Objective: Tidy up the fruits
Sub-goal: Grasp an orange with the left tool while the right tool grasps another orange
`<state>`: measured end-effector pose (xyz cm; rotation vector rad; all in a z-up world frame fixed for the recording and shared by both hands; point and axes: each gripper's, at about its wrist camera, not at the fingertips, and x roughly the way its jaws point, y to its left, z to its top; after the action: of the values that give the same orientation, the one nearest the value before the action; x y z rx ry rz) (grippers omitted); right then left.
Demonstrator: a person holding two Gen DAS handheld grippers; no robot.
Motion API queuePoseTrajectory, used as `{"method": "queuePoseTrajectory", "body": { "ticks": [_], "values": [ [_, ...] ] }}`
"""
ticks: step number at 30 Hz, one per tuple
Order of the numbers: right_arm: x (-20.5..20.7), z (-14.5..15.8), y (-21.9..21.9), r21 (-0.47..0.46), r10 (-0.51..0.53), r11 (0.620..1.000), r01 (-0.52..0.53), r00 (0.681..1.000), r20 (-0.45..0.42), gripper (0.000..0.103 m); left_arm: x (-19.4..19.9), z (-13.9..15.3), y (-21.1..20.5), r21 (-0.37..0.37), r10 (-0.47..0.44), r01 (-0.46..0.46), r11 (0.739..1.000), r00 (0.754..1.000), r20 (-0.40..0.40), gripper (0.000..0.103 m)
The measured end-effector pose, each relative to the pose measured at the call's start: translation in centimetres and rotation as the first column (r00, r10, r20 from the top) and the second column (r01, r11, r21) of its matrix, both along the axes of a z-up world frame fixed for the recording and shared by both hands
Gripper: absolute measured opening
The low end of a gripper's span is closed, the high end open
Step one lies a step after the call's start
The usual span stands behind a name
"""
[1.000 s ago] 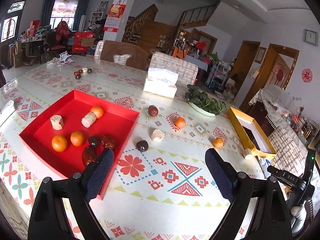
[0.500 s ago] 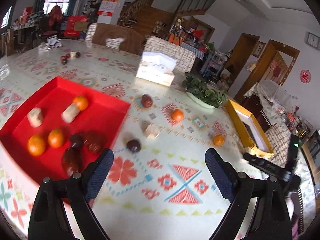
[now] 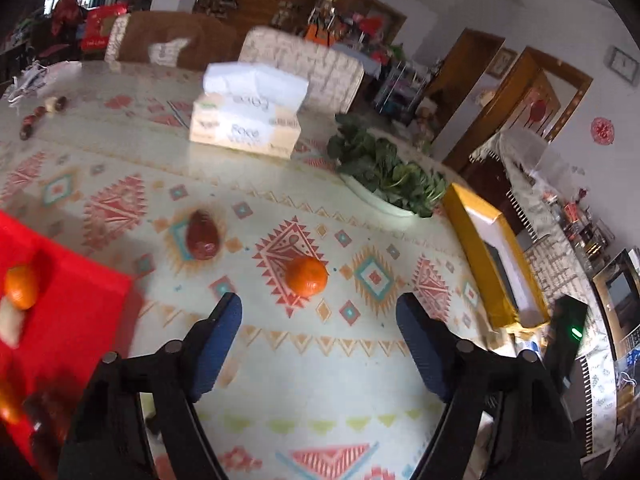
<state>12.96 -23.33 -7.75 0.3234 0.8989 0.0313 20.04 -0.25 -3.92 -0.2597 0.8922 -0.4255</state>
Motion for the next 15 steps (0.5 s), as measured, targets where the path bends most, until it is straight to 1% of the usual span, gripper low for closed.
{"method": "queuePoseTrajectory", "body": {
  "ticks": [2,3,4,9,10,12,13,14,15],
  "values": [
    [0.2,0.0,0.2,-0.020,0.016,1.000,-0.015,1.000,0.013,0.041,1.3,-0.9,-1.0,0.045,0.006,-0.006,0.999,1.000,-0.003,0.075],
    [0.2,0.0,0.2,-0.022,0.022,1.000,-0.022,1.000,0.016,0.038,1.7,-1.3,-1.4,0.060,0.006,-0.005,0.998,1.000,-0.006,0.075],
    [0.3,-0.1,0.2,-0.022,0.029,0.999,-0.029,0.999,0.020,0.036,2.2,-1.8,-1.9,0.076,0.006,-0.006,0.997,1.000,-0.010,0.075],
    [0.2,-0.2,-0.3,0.005,0.047,0.999,-0.047,0.998,0.028,0.035,3.6,-3.6,-3.9,0.171,0.002,-0.003,0.985,1.000,0.005,0.074],
    [0.1,-0.2,-0.3,0.014,0.049,0.999,-0.050,0.998,0.028,0.035,3.7,-4.0,-4.2,0.193,0.000,-0.001,0.981,1.000,0.007,0.070],
    [-0.1,-0.2,-0.5,0.041,0.053,0.998,-0.054,0.998,0.027,0.035,4.0,-4.7,-5.0,0.240,-0.005,0.005,0.971,1.000,0.001,0.055],
    [-0.1,-0.2,-0.5,0.043,0.052,0.998,-0.053,0.998,0.026,0.035,4.0,-4.9,-5.2,0.259,-0.005,0.005,0.966,1.000,0.000,0.040],
    [-0.3,-0.1,-0.6,0.045,0.052,0.998,-0.053,0.998,0.025,0.035,3.8,-4.9,-5.5,0.294,-0.003,-0.005,0.956,1.000,0.026,0.034],
    [-0.2,-0.1,-0.5,0.047,0.052,0.997,-0.053,0.998,0.026,0.035,3.6,-4.8,-5.8,0.311,-0.005,-0.006,0.951,0.999,0.034,0.034]
  ]
}}
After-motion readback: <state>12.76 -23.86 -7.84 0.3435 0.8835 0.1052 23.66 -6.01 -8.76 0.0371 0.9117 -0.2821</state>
